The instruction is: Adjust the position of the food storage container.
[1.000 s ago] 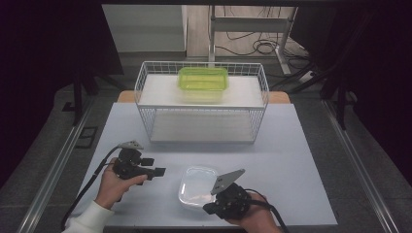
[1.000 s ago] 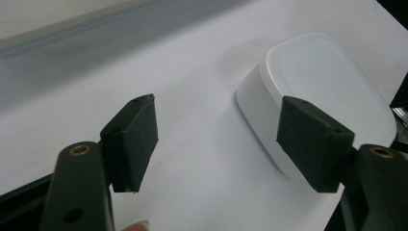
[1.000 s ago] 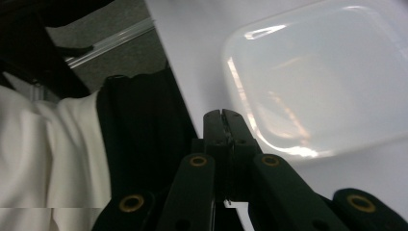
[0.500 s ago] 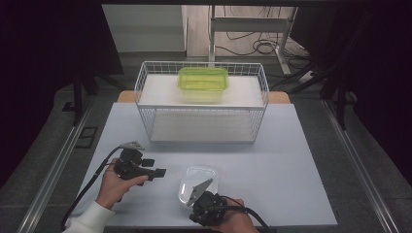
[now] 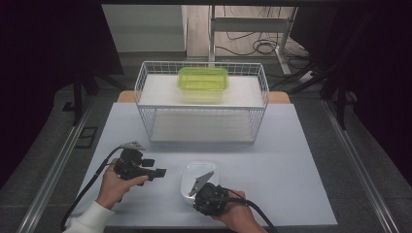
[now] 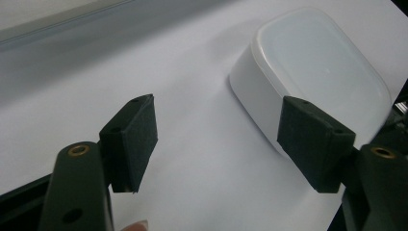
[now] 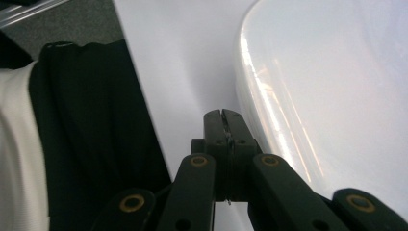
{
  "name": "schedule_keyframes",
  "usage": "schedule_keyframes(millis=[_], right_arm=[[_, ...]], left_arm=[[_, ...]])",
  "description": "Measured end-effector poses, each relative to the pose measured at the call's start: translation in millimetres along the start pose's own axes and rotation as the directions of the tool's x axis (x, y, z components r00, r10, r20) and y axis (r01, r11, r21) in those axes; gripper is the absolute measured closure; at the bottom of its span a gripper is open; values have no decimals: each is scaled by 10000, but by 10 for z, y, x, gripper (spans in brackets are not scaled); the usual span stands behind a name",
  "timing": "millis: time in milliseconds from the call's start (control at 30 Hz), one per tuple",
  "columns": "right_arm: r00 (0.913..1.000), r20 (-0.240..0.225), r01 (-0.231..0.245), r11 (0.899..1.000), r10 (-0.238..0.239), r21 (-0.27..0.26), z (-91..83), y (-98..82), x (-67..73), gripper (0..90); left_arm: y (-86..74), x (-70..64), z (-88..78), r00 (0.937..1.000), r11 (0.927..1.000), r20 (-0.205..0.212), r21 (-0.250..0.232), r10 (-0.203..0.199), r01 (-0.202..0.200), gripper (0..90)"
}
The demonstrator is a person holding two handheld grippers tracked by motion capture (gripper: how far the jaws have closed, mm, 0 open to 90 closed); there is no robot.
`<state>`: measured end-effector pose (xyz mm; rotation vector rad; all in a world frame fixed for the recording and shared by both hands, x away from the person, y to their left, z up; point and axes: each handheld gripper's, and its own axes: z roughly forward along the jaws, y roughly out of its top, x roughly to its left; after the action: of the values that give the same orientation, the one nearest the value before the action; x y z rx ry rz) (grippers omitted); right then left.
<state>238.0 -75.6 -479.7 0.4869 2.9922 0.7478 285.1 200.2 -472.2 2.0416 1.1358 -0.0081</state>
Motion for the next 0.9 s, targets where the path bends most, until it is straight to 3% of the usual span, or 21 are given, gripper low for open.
schedule_keyframes(millis=[367,900], right_arm=[[9990,156,-420,9987,424,-279,-16,-20,-234,891],[9982,160,-563,9974,571,-455,19,21,-298,891]], left_arm=[[0,7,33,10000,9999,-11,132,39,-39,298],[-7,2,68,10000,9996,-19,262,61,-61,296]])
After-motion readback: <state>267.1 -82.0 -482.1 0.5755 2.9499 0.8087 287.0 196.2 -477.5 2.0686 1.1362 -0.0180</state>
